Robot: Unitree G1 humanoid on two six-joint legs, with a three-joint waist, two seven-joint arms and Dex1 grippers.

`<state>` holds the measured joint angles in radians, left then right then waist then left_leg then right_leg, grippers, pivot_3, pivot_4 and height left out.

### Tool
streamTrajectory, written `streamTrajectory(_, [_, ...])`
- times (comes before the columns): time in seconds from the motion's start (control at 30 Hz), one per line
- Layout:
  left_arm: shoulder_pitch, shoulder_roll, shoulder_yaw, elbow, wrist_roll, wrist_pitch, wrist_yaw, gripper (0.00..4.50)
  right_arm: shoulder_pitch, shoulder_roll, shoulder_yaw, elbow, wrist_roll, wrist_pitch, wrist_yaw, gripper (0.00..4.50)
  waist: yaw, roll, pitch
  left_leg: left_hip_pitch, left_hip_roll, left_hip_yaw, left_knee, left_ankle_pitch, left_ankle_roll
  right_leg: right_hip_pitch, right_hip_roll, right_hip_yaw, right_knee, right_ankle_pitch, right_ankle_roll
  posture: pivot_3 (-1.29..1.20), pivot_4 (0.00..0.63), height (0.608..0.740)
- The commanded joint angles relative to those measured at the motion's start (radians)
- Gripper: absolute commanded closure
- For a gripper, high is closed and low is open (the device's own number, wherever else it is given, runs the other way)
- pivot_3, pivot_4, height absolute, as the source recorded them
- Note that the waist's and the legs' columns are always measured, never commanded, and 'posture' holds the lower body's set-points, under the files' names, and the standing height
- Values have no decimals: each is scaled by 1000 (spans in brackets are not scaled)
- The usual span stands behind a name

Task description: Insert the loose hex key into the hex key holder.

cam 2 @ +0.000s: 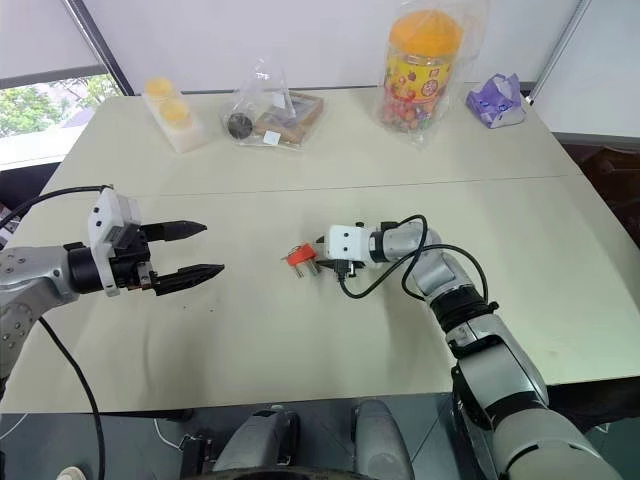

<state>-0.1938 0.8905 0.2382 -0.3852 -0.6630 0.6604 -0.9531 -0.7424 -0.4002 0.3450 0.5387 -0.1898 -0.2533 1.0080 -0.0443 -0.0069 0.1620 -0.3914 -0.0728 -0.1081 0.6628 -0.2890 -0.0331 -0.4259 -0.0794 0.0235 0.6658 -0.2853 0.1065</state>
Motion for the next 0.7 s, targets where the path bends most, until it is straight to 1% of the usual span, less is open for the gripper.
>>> streamTrajectory(0.03, [-4,-1,16,-22,-8,-11,4,76,7,19,7,-60,16,19,2,2475,1,0,0,0,0,0,0,0,0,0,0,0,0,0,0,0,150,740])
streamTrajectory(0.17, [-2,-3,18,-29,-12,-6,10,76,10,34,10,-75,15,36,-3,2475,1,0,0,0,0,0,0,0,0,0,0,0,0,0,0,0,150,740])
streamTrajectory(0.37, [1,-5,19,-38,-19,1,19,76,-8,40,5,-30,8,35,-20,2475,1,0,0,0,0,0,0,0,0,0,0,0,0,0,0,0,150,740])
streamTrajectory(0.53, [2,-12,16,-42,-20,2,23,76,-48,48,10,79,13,30,9,2475,0,0,0,0,0,0,0,0,0,0,0,0,0,0,0,0,150,740])
streamTrajectory(0.7, [1,-16,13,-46,-20,3,28,76,-118,66,18,232,25,21,85,2475,0,0,0,1,0,0,0,0,0,1,0,0,0,0,0,0,150,740])
